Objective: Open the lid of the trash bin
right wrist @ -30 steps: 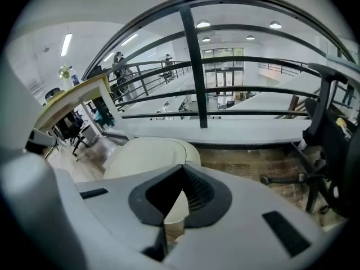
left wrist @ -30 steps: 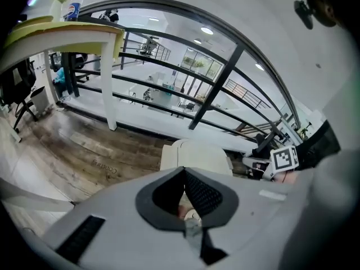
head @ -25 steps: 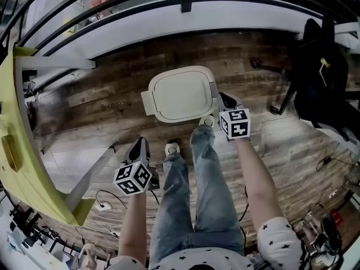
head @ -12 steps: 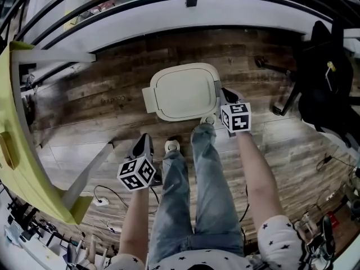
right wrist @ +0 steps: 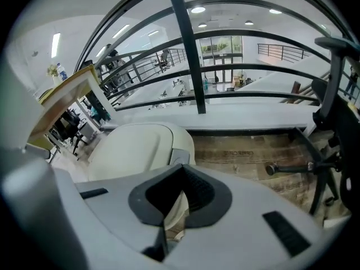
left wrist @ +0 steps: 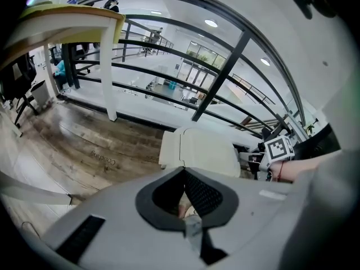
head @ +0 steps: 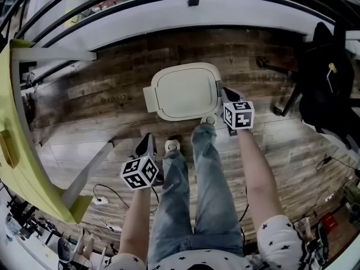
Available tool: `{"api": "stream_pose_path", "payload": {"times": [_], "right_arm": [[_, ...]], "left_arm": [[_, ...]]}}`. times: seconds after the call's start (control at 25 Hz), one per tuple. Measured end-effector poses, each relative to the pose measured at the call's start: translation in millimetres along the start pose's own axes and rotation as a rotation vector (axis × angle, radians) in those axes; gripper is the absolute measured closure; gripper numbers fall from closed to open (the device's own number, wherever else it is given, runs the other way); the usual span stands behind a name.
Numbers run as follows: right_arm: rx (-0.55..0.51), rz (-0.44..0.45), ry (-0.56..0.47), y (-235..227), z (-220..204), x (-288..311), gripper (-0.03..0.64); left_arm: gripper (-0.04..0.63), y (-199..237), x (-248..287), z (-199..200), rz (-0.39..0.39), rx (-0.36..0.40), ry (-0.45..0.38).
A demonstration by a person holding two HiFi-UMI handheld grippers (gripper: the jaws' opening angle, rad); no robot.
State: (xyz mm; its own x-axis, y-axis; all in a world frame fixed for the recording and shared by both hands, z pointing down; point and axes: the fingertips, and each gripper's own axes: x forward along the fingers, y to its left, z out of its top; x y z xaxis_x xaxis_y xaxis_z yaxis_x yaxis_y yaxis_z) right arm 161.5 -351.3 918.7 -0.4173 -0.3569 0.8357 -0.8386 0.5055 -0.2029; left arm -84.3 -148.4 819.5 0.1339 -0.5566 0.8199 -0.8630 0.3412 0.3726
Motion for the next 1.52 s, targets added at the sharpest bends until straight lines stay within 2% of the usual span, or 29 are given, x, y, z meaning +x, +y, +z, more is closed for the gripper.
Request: {"api": "stream_pose_path", "payload": {"times": [0.4,0.96,1.08,1.16,1.36,1.52], "right_arm": [[-0.012,0.029,-0.006,0.1,-0.3,0.7,0.621],[0.001,0.000,-0.017,3.2,1.3,-0.7,0.621],[-0.006,-0.002,0.008,5.9,-0.9,-3.8,0.623],[-0.017,-0.002,0.025,11.1,-2.7,-8.8,0.623],[0.001,0.002,-0.026,28.1,6.9,-34.0,0.623],[-0.024,-0.012,-0.047,40.8,13.3,-55.0,0.623]], "left_arm": [[0.584,-2.7,-1.5,-4.6,0.004,0.019,0.008],[0.584,2.2,-8.9,-12.1,0.012,0.015,0.005],[0.584,-0.9,-10.2,-12.9,0.009,0.019,0.003],[0.584,-2.6,-11.6,-12.2,0.005,0.023,0.002],[0.584,-6.6,-21.2,-7.0,-0.007,0.035,-0.002],[0.584,-10.6,-33.4,-5.5,-0.021,0.052,-0.002]]}}
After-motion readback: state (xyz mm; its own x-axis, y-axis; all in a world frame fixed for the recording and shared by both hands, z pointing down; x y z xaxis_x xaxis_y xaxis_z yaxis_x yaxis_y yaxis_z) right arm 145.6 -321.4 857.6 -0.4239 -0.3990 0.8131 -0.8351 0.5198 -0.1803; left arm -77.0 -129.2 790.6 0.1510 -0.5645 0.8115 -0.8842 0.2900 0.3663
